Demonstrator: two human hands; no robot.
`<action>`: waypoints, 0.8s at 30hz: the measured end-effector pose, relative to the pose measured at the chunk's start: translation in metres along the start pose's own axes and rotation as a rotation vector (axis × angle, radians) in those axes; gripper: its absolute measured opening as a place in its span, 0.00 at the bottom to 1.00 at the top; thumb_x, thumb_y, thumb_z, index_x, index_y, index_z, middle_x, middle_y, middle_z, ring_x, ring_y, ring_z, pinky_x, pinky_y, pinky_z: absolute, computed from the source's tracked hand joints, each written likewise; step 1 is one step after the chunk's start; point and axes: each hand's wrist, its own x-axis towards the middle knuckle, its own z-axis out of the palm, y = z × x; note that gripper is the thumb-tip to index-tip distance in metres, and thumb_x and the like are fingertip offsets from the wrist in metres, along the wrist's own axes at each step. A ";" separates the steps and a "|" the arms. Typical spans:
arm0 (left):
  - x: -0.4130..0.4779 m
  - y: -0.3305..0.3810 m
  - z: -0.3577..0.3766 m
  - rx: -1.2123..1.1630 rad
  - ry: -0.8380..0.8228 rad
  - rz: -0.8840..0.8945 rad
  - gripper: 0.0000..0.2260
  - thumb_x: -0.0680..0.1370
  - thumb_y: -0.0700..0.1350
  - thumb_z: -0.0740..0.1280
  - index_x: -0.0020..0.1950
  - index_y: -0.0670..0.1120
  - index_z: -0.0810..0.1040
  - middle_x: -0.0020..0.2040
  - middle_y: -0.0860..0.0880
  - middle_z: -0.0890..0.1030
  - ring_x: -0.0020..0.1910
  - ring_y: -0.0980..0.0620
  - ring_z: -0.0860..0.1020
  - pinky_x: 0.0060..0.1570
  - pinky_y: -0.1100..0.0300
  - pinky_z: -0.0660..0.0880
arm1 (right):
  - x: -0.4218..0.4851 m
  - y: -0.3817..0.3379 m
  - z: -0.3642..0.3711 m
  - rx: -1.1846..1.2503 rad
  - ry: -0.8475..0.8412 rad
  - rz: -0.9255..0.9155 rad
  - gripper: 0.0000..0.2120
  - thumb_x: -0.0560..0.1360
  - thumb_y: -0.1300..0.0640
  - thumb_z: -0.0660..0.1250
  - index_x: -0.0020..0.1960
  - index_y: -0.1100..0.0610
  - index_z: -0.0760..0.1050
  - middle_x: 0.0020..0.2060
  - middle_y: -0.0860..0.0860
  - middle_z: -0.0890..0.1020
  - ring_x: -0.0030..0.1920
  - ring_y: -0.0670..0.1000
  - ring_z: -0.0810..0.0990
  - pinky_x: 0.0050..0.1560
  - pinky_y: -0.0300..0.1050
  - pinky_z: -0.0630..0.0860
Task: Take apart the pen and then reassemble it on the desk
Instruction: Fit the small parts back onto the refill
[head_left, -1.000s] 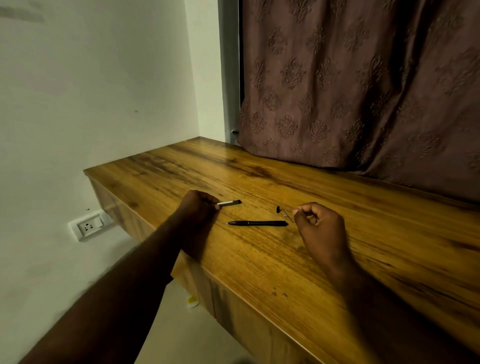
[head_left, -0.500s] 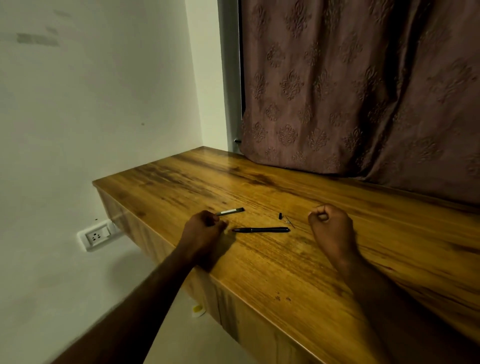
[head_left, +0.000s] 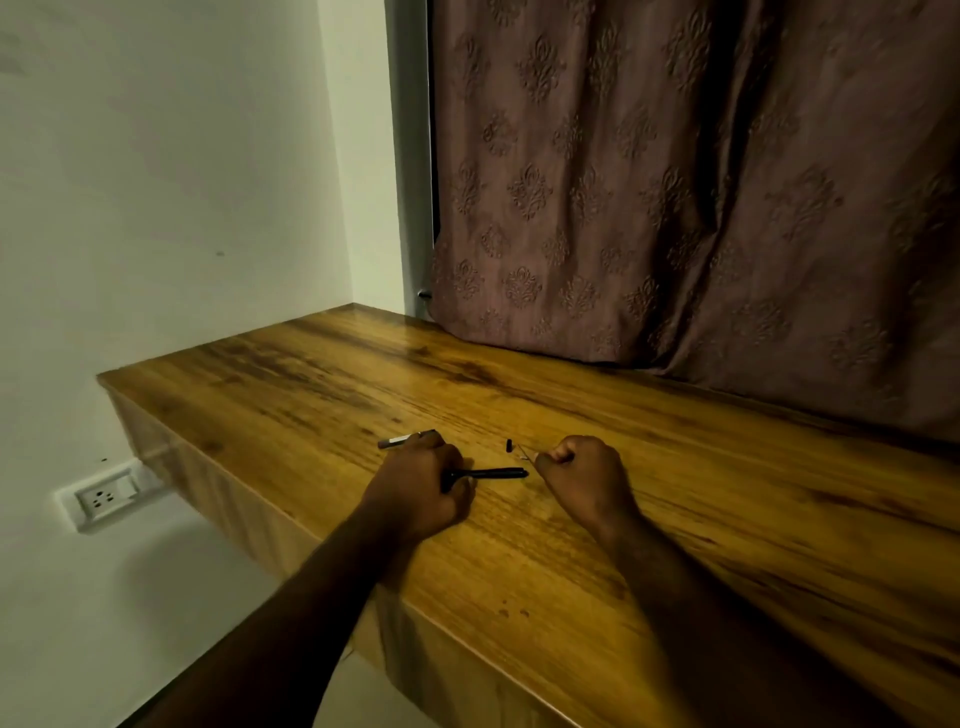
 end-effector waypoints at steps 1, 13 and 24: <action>0.000 -0.001 0.001 -0.004 0.010 -0.001 0.16 0.71 0.55 0.63 0.54 0.50 0.81 0.48 0.49 0.80 0.51 0.50 0.75 0.49 0.57 0.72 | 0.001 -0.001 0.002 -0.010 0.010 0.015 0.12 0.70 0.52 0.72 0.34 0.59 0.78 0.30 0.52 0.80 0.31 0.50 0.76 0.30 0.39 0.67; 0.000 -0.006 0.004 -0.030 -0.023 0.005 0.14 0.73 0.52 0.61 0.53 0.48 0.80 0.51 0.47 0.80 0.54 0.48 0.75 0.53 0.52 0.73 | 0.006 -0.014 0.014 -0.236 0.016 0.034 0.17 0.66 0.41 0.70 0.39 0.55 0.78 0.37 0.51 0.82 0.39 0.55 0.80 0.42 0.51 0.81; -0.010 -0.008 0.003 -0.186 0.121 -0.036 0.09 0.76 0.51 0.63 0.41 0.46 0.74 0.33 0.50 0.76 0.30 0.50 0.74 0.29 0.60 0.66 | 0.008 -0.006 0.006 -0.082 0.004 0.056 0.11 0.72 0.50 0.69 0.36 0.57 0.78 0.30 0.50 0.79 0.34 0.52 0.77 0.30 0.39 0.66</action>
